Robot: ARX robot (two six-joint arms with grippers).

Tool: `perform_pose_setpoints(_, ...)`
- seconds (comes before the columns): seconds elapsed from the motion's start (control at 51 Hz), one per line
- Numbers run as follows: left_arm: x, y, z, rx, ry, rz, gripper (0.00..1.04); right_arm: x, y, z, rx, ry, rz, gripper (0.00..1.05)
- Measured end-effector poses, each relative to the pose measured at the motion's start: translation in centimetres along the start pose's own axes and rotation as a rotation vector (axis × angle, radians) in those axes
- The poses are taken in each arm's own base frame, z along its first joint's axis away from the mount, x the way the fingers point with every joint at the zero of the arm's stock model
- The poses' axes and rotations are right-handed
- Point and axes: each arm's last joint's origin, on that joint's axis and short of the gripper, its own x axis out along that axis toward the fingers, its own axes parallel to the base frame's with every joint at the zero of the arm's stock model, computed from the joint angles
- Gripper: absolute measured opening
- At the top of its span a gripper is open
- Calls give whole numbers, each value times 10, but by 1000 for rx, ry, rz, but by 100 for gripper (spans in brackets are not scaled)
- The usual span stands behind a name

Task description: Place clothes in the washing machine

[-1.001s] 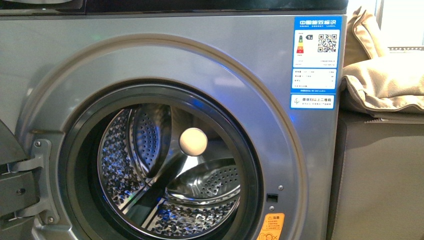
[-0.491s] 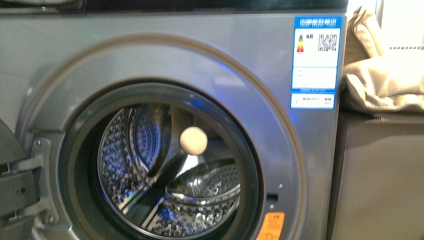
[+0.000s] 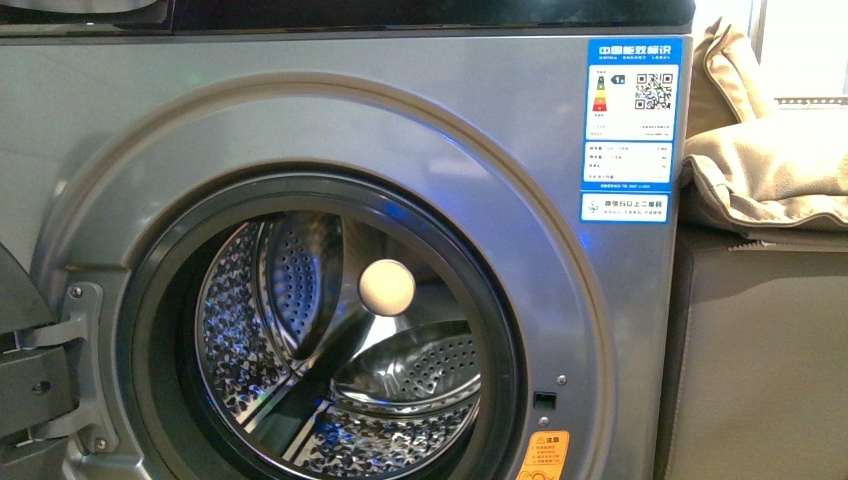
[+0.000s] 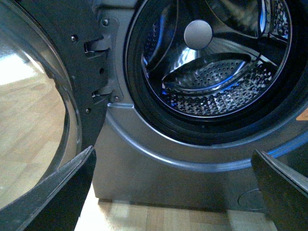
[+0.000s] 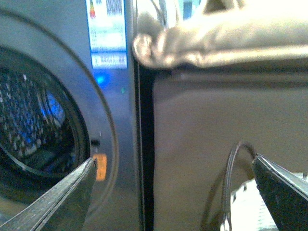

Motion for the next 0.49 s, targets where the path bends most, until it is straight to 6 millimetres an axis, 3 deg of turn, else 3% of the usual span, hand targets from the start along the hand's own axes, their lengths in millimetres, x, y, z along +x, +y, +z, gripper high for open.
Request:
perform_pose_setpoints(0.294,0,0,0,0,0,0,98,3,-19,10,-5,-79,-9,97)
perform_pose_setpoints(0.491,0,0,0,0,0,0,98,4,-21,12,30,-80,7,97)
